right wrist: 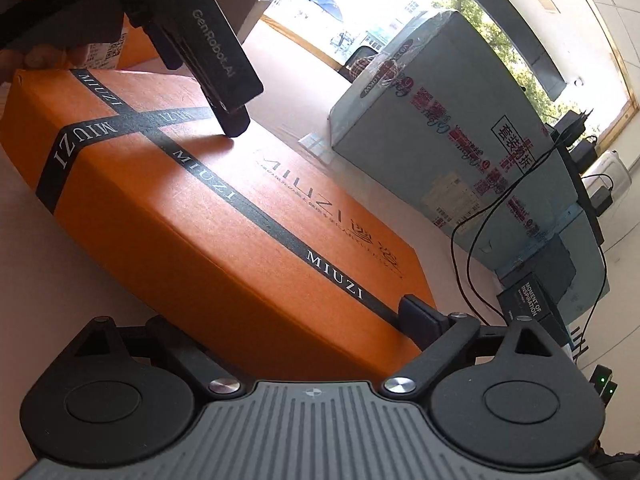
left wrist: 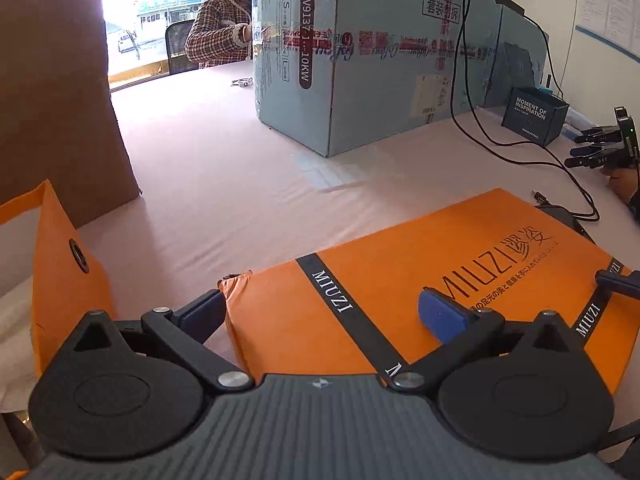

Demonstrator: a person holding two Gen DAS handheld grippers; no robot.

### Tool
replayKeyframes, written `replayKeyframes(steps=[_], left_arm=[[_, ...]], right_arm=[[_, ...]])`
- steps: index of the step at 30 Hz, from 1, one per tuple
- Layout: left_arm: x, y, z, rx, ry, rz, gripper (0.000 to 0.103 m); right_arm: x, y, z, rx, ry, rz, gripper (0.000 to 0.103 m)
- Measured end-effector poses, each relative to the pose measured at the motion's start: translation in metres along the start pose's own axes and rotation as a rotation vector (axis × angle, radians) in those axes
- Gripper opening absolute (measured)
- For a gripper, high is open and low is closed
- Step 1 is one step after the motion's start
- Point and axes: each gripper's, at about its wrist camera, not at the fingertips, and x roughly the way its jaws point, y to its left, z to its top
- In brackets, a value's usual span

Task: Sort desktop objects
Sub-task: 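Lower the lid onto the orange box with the right gripper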

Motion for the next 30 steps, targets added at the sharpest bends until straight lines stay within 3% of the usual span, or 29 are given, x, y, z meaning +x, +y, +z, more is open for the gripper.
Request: replayKeyframes(steps=[17,26,30], left_arm=[[0.003,0.003,-0.001,-0.020,0.005,-0.057,0.103],[0.002,0.005,0.000,-0.012,0.017,-0.057,0.103],[0.000,0.005,0.001,0.006,0.028,-0.057,0.103]], right_arm=[[-0.006,0.011,0.001,-0.128,-0.010,-0.037,0.096],[-0.010,-0.006,0.008,-0.072,0.057,0.096,0.097],[-0.012,0.001,0.010,-0.101,0.029,0.136,0.098]])
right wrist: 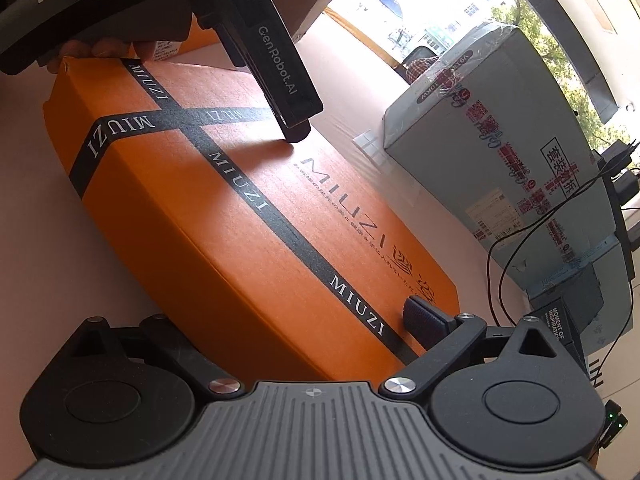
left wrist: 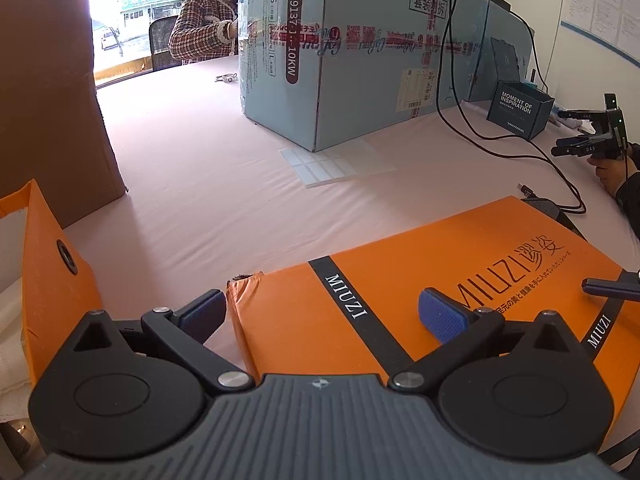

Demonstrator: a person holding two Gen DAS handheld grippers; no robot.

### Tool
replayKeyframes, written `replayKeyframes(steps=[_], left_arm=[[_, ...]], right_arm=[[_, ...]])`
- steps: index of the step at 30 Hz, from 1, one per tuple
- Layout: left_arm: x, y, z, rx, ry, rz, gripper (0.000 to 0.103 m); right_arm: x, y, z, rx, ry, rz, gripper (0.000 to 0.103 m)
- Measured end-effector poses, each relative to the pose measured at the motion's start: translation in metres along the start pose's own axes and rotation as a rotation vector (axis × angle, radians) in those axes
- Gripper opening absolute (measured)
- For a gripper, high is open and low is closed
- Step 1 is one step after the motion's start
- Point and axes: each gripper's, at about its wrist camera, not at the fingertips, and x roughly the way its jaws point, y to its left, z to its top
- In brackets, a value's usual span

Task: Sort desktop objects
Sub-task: 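Lower the lid onto the orange box with the right gripper, then open the right gripper and release the lid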

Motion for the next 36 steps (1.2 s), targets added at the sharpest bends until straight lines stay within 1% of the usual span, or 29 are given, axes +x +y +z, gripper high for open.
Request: replayKeyframes(steps=[2,4,7,9,11,12,14,16,17,18,19,20,22,24,27,30,31,33,35,36], left_arm=[[0.000,0.000,0.000,-0.001,0.011,0.004,0.103],[0.000,-0.002,-0.001,0.003,0.014,0.009,0.103],[0.001,-0.004,-0.003,0.015,0.010,0.009,0.103],[0.002,-0.004,-0.004,0.015,0.012,0.006,0.103],[0.005,-0.003,-0.004,0.011,0.019,0.002,0.103],[0.006,-0.003,-0.004,0.009,0.023,0.000,0.103],[0.007,-0.003,-0.005,0.012,0.025,0.002,0.103],[0.007,-0.003,-0.005,0.013,0.025,0.004,0.103],[0.006,-0.003,-0.005,0.013,0.025,0.005,0.103],[0.006,-0.002,-0.005,0.013,0.027,0.004,0.103],[0.006,-0.002,-0.004,0.010,0.030,0.004,0.103],[0.005,-0.001,-0.004,0.005,0.038,0.006,0.103],[0.004,-0.001,-0.002,-0.007,0.065,0.023,0.103],[-0.003,0.001,-0.001,-0.017,0.087,0.025,0.103],[-0.018,0.003,-0.006,-0.020,0.119,-0.064,0.103],[-0.035,0.002,-0.016,-0.029,0.142,-0.110,0.103],[-0.041,0.002,-0.019,-0.026,0.143,-0.124,0.103],[-0.053,0.000,-0.025,-0.012,0.142,-0.145,0.103],[-0.062,-0.001,-0.033,-0.010,0.149,-0.137,0.103],[-0.066,-0.002,-0.037,-0.007,0.155,-0.126,0.103]], right_arm=[[-0.001,0.008,0.004,-0.033,-0.016,-0.008,0.098],[-0.002,0.021,0.008,-0.117,-0.036,-0.052,0.103],[-0.005,0.041,0.013,-0.257,-0.066,-0.095,0.103],[-0.009,0.052,0.015,-0.340,-0.078,-0.102,0.103],[-0.013,0.055,0.018,-0.370,-0.076,-0.076,0.103],[-0.016,0.054,0.020,-0.366,-0.074,-0.043,0.103],[-0.021,0.045,0.025,-0.322,-0.066,0.067,0.103],[-0.024,0.028,0.032,-0.221,-0.042,0.253,0.103],[-0.023,0.016,0.035,-0.136,-0.027,0.368,0.103],[-0.019,0.001,0.037,-0.019,-0.010,0.476,0.103],[-0.015,-0.013,0.039,0.087,0.000,0.558,0.103],[-0.011,-0.024,0.038,0.162,-0.005,0.573,0.103],[-0.002,-0.046,0.035,0.306,-0.003,0.570,0.103],[0.008,-0.071,0.026,0.453,-0.002,0.532,0.103],[0.019,-0.112,0.004,0.676,-0.012,0.442,0.103],[0.032,-0.146,-0.030,0.904,-0.001,0.388,0.103],[0.036,-0.153,-0.042,0.959,0.008,0.383,0.103],[0.037,-0.167,-0.059,1.032,-0.024,0.380,0.103],[0.045,-0.179,-0.069,1.071,0.005,0.363,0.103],[0.049,-0.182,-0.074,1.076,0.015,0.368,0.103]])
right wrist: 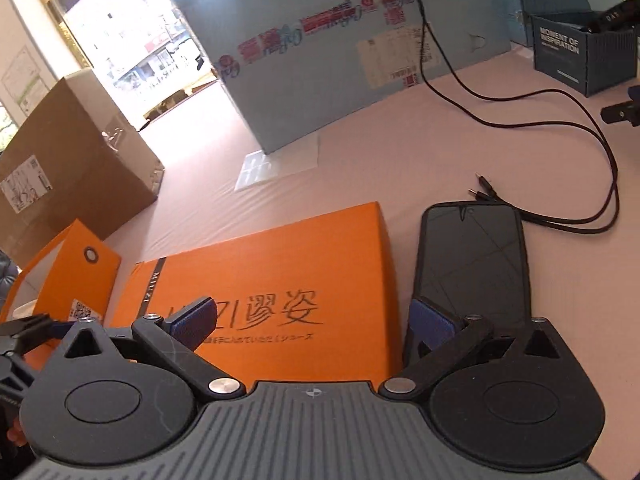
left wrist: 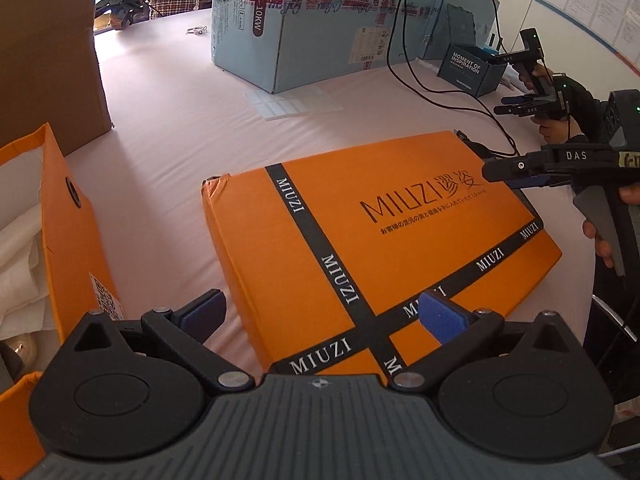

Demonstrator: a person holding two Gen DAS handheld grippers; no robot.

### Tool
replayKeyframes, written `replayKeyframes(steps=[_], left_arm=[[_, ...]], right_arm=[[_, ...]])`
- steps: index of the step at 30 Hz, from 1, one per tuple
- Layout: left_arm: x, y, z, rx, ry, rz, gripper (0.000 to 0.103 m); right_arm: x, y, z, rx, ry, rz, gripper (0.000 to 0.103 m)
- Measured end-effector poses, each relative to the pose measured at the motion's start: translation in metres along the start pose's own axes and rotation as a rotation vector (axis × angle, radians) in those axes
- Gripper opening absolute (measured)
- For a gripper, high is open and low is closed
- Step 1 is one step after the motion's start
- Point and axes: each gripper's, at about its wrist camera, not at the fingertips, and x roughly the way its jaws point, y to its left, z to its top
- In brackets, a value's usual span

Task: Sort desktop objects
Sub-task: 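Open the right gripper and release the lid, then close the left and right grippers on opposite edges of the MIUZI box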

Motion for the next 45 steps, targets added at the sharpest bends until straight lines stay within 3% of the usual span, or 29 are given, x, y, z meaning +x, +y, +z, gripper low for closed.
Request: replayKeyframes(steps=[4,7,9,13,20,25,28,30,32,34,36,45], left_arm=[[-0.004,-0.002,-0.013,-0.020,0.067,0.023,0.103],[0.011,0.005,-0.018,-0.139,0.218,-0.064,0.103],[0.021,0.010,-0.020,-0.208,0.251,-0.083,0.103],[0.025,0.014,-0.015,-0.270,0.215,-0.042,0.103],[0.042,0.011,0.004,-0.304,0.195,-0.039,0.103],[0.040,0.011,-0.001,-0.292,0.159,-0.043,0.103],[0.036,0.008,-0.006,-0.276,0.129,-0.033,0.103],[0.034,0.006,-0.007,-0.268,0.106,0.005,0.103],[0.033,0.007,-0.007,-0.265,0.086,0.012,0.103],[0.032,0.007,-0.008,-0.267,0.085,0.012,0.103],[0.029,0.005,-0.008,-0.254,0.069,0.020,0.103],[-0.006,-0.006,0.000,-0.153,-0.082,0.096,0.103]], right_arm=[[0.008,-0.022,-0.002,0.028,0.054,0.057,0.103],[0.010,-0.021,-0.006,0.014,0.053,0.108,0.103],[0.012,-0.018,-0.006,-0.005,0.045,0.117,0.103],[0.015,-0.007,-0.007,-0.075,0.038,0.077,0.103],[0.012,0.012,-0.021,-0.184,0.073,0.014,0.103],[0.014,0.016,-0.024,-0.139,0.036,-0.037,0.103],[0.014,0.013,-0.023,-0.128,0.031,-0.023,0.103],[0.012,0.012,-0.025,-0.122,0.015,-0.021,0.096],[0.010,0.008,-0.025,-0.081,0.018,0.000,0.081],[0.013,-0.003,-0.025,0.009,0.031,0.027,0.075],[0.011,-0.007,-0.026,0.013,0.017,0.042,0.068],[-0.002,-0.005,-0.025,0.064,-0.038,0.115,0.064]])
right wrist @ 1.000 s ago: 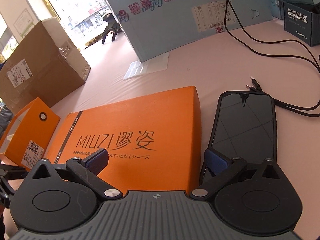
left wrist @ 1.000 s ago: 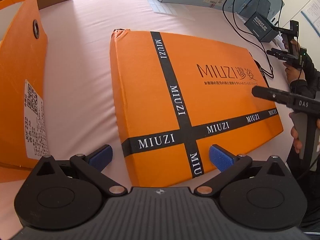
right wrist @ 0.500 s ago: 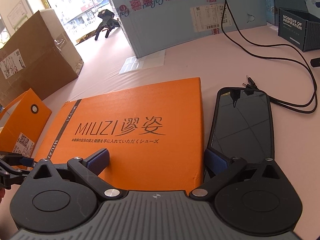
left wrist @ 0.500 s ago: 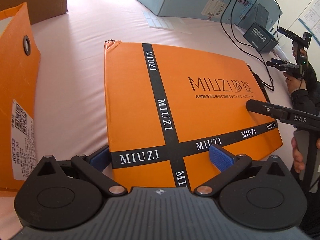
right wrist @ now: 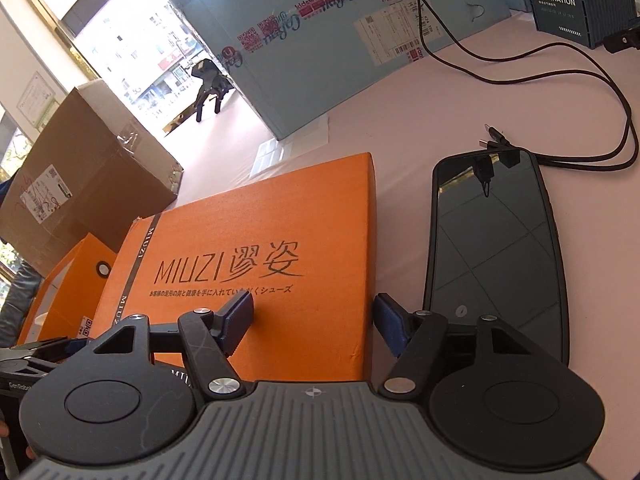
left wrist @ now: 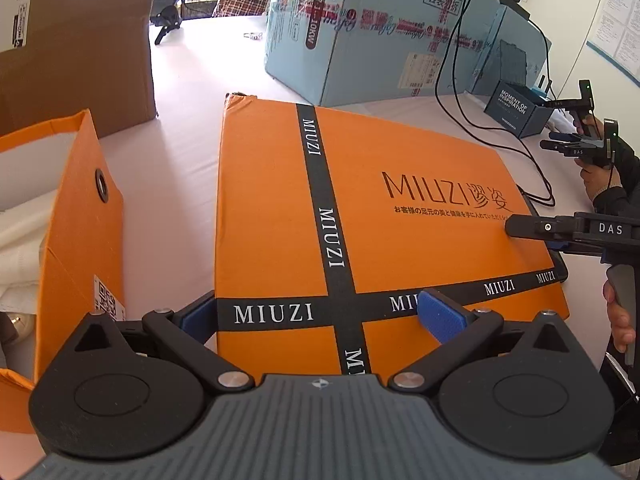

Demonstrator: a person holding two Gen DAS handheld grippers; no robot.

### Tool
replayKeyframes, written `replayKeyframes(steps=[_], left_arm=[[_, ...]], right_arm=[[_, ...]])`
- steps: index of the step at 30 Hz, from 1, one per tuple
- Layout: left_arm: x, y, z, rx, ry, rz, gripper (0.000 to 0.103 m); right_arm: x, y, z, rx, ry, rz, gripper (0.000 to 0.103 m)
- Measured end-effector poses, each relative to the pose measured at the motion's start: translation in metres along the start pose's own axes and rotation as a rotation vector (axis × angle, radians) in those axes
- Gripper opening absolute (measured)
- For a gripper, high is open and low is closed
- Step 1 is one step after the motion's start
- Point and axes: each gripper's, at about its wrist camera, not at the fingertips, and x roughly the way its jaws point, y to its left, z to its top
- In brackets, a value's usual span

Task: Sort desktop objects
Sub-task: 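Close the left and right grippers on opposite edges of the MIUZI box, then lift the MIUZI box with both grippers toward the brown cardboard box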

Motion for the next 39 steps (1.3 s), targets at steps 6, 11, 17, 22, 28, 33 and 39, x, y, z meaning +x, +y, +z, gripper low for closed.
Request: replayKeyframes(steps=[6,11,17,22,28,33,39], left_arm=[[-0.026,0.005,0.005,0.015,-0.084,0.003,0.103],[-0.057,0.013,0.008,0.018,-0.173,0.010,0.103],[-0.100,0.032,0.010,-0.007,-0.282,0.033,0.103],[-0.134,0.057,0.000,-0.039,-0.348,0.092,0.103],[-0.166,0.097,-0.018,-0.109,-0.373,0.179,0.103],[-0.187,0.132,-0.034,-0.159,-0.383,0.247,0.103],[-0.198,0.179,-0.048,-0.242,-0.370,0.327,0.103]], right_arm=[[-0.021,0.020,0.007,-0.050,-0.071,0.022,0.064],[-0.035,0.039,0.008,-0.080,-0.119,0.053,0.064],[-0.051,0.077,0.012,-0.149,-0.175,0.093,0.064],[-0.057,0.121,0.013,-0.230,-0.201,0.138,0.064],[-0.035,0.172,0.008,-0.309,-0.163,0.204,0.064],[-0.008,0.212,0.002,-0.353,-0.104,0.248,0.064],[0.032,0.257,-0.012,-0.386,-0.023,0.292,0.064]])
